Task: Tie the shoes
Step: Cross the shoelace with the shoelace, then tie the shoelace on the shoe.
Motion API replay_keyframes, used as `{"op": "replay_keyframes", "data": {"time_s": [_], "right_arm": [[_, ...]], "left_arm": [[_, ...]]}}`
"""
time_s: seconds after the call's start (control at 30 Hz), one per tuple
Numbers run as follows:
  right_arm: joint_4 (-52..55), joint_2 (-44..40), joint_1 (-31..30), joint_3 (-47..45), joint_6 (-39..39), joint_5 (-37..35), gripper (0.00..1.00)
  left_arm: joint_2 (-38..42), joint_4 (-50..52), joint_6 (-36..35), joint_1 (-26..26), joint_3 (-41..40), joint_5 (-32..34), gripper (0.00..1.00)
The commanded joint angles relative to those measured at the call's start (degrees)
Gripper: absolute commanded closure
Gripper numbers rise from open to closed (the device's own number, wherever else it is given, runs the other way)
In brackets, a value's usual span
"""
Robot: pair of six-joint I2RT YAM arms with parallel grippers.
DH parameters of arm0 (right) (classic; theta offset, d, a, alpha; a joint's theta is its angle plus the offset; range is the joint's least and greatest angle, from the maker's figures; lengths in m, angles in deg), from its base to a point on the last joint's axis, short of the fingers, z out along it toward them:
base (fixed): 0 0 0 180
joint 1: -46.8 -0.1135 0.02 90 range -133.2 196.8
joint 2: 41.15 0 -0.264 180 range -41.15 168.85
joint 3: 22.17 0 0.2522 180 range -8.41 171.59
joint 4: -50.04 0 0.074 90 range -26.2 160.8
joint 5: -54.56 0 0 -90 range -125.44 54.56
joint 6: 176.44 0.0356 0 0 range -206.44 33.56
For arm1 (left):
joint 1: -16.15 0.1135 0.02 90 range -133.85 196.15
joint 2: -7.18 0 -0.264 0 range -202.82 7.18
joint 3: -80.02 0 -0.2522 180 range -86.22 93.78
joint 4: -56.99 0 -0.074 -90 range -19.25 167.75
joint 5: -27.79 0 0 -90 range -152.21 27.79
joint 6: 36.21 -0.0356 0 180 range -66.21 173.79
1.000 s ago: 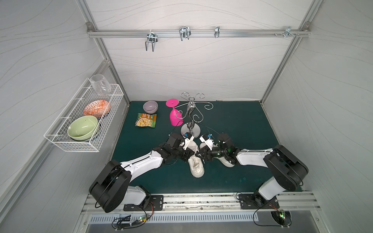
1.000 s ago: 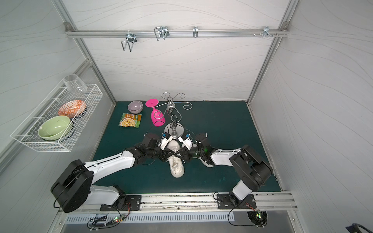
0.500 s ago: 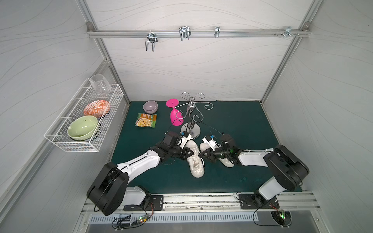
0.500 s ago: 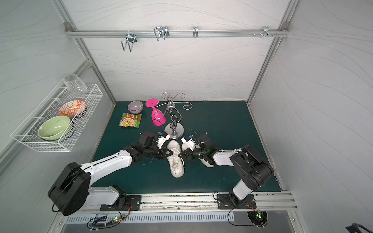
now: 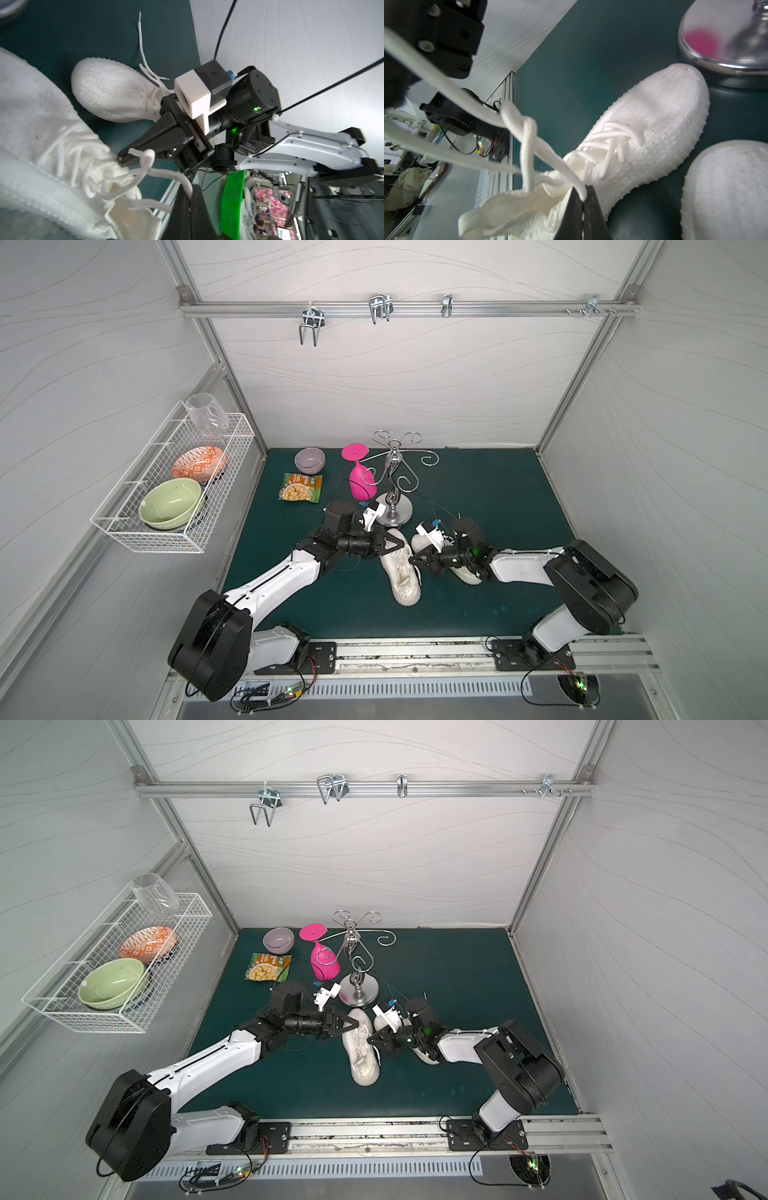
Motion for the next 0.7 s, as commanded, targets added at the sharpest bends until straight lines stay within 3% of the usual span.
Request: {"op": "replay_keyframes", "data": {"time_s": [0.0,0.07,0.13,0.23,0.3,0.37,0.53,0.67], "right_arm": [[3.4,-2.0,-0.3,0.2,-2.1,-3.2,1.00],[4.7,-3.3,-0.3,0.1,-2.7,-4.6,1.00],[6.3,-4.9,-0.3,-0.1,-3.3,-6.0,1.00],[10.6,-8.6,-0.6,-0.2,-4.3,-9.5,1.00],[13.6,-11.0,-0.7,-0.4,-5.0,-12.2,1.00],[16.5,-13.2,-0.7,-0.7,-5.5,-14.5,1.00],[23.8,-18.4,-0.3,-0.9,-5.3,-19.1,1.00],[30.8,-23.4,1.2,-0.7,-3.7,-21.8,1.00]], "left_arm": [[2.0,0.7,9.0,1.2,0.3,-7.0,1.00],[3.6,9.6,7.5,2.5,1.4,-9.6,1.00],[5.9,21.7,1.5,3.6,3.3,-8.6,1.00],[8.5,43.8,-11.5,4.1,7.7,4.1,1.00],[8.7,51.5,-15.7,4.1,9.1,13.3,1.00],[8.7,52.1,-16.1,4.1,8.1,17.4,1.00],[7.9,43.6,-11.8,4.2,2.7,17.6,1.00],[7.4,44.1,-12.0,4.1,1.3,22.0,1.00]]}}
